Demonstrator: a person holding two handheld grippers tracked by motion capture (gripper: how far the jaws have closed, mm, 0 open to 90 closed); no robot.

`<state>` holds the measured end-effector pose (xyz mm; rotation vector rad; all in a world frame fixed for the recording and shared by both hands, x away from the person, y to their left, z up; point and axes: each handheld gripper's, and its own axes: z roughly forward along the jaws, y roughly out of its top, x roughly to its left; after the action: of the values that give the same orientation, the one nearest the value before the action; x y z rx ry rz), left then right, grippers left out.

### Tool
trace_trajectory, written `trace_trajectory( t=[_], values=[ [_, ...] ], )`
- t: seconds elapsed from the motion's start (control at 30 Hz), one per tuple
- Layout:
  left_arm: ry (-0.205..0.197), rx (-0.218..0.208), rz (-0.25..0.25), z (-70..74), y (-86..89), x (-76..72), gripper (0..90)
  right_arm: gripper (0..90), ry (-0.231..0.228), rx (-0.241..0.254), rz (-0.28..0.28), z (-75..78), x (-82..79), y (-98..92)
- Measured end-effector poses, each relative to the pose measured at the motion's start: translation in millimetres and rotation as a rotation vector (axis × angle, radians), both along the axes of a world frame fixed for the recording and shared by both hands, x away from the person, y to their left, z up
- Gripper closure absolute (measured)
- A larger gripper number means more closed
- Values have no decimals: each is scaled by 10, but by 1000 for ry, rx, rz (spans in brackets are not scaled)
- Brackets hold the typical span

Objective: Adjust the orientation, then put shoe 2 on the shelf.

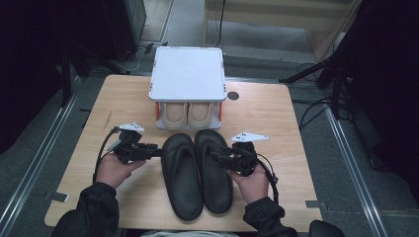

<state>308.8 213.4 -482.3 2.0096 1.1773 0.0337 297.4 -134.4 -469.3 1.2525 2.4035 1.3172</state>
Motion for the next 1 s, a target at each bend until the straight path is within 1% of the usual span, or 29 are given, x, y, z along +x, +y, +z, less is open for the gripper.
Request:
trace_trajectory(
  t=[0.03, 0.07, 0.2, 0.27, 0.37, 0.47, 0.63, 0.8, 0.87, 1.0],
  values=[
    [-3, -1, -7, 15, 5, -1, 597, 534, -2, -1, 4, 1, -16, 13],
    [-21, -6, -9, 45, 21, -9, 581, 511, -13, -4, -3, -8, -61, 59],
    [-23, -17, -7, 64, 58, -13, 569, 508, -19, 5, -10, -32, -104, 117],
    [-24, -17, -3, 69, 85, -15, 568, 509, -19, 4, -7, -45, -126, 163],
    [-22, -27, 10, 76, 141, -14, 567, 512, -31, 15, -7, -61, -146, 235],
    [-20, -30, 16, 76, 155, -17, 567, 512, -26, 19, -4, -72, -151, 271],
    [-21, -25, 9, 69, 133, -15, 567, 498, -24, 1, -10, -114, -172, 360],
    [-25, -29, 8, 77, 127, -11, 567, 490, -20, -1, -27, -146, -202, 426],
    [-30, -29, 11, 81, 126, -11, 567, 488, -30, -7, -29, -159, -210, 454],
    [-40, -29, 11, 89, 126, -6, 564, 474, -32, -9, -41, -175, -229, 512]
  ],
)
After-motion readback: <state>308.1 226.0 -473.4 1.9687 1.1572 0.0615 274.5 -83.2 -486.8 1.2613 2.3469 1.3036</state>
